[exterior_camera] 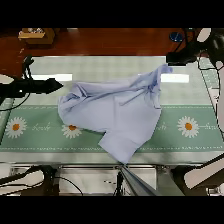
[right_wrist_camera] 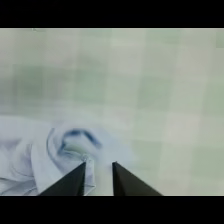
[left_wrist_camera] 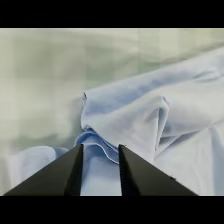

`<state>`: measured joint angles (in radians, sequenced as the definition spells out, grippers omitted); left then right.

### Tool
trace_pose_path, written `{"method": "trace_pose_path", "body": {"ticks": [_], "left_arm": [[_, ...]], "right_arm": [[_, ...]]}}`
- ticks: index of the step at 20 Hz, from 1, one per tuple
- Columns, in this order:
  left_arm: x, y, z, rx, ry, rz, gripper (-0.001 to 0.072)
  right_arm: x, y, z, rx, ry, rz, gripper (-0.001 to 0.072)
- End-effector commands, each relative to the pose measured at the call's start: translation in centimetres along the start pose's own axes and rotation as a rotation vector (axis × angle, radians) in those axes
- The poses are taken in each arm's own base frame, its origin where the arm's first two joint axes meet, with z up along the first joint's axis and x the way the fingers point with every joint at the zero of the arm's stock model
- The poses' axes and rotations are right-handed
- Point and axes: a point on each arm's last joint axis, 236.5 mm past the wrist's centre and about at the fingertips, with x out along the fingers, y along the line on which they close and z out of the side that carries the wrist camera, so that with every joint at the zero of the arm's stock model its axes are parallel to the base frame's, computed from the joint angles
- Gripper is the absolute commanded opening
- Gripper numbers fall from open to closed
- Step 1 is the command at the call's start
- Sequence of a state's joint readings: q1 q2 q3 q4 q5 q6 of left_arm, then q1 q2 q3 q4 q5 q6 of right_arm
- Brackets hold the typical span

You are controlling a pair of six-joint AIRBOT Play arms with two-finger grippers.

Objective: Fold the shirts.

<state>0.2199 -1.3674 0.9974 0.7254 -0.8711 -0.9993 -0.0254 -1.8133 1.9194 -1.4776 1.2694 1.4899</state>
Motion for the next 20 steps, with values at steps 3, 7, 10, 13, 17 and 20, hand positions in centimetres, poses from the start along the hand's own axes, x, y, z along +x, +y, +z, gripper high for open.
{"method": "trace_pose_path", "body": {"ticks": [3, 7, 10, 13, 17, 20], "left_arm": [[-5.8, 4.1, 4.4, -0.009, -0.060, 0.026, 0.0458], [-7.2, 8.8, -1.1, -0.192, 0.127, 0.075, 0.0541], [-5.1, 8.4, -5.2, -0.243, 0.285, 0.009, 0.0544], [-2.6, 7.6, -7.4, -0.278, 0.388, -0.028, 0.0544], [0.8, 7.1, -8.4, -0.275, 0.425, -0.020, 0.0543], [2.6, 6.3, -9.1, -0.259, 0.449, -0.022, 0.0542]], "right_arm": [[-5.6, -5.5, -2.0, -0.080, 0.071, -0.196, 0.0401], [-5.5, -5.2, -6.1, 0.112, 0.188, 0.026, 0.0401], [-3.5, -1.8, -9.0, 0.172, 0.272, 0.268, 0.0401], [-1.5, -0.4, -12.4, 0.192, 0.369, 0.332, 0.0401], [0.0, 0.6, -14.4, 0.205, 0.401, 0.360, 0.0401], [0.2, 0.5, -14.4, 0.205, 0.391, 0.353, 0.0401]]}}
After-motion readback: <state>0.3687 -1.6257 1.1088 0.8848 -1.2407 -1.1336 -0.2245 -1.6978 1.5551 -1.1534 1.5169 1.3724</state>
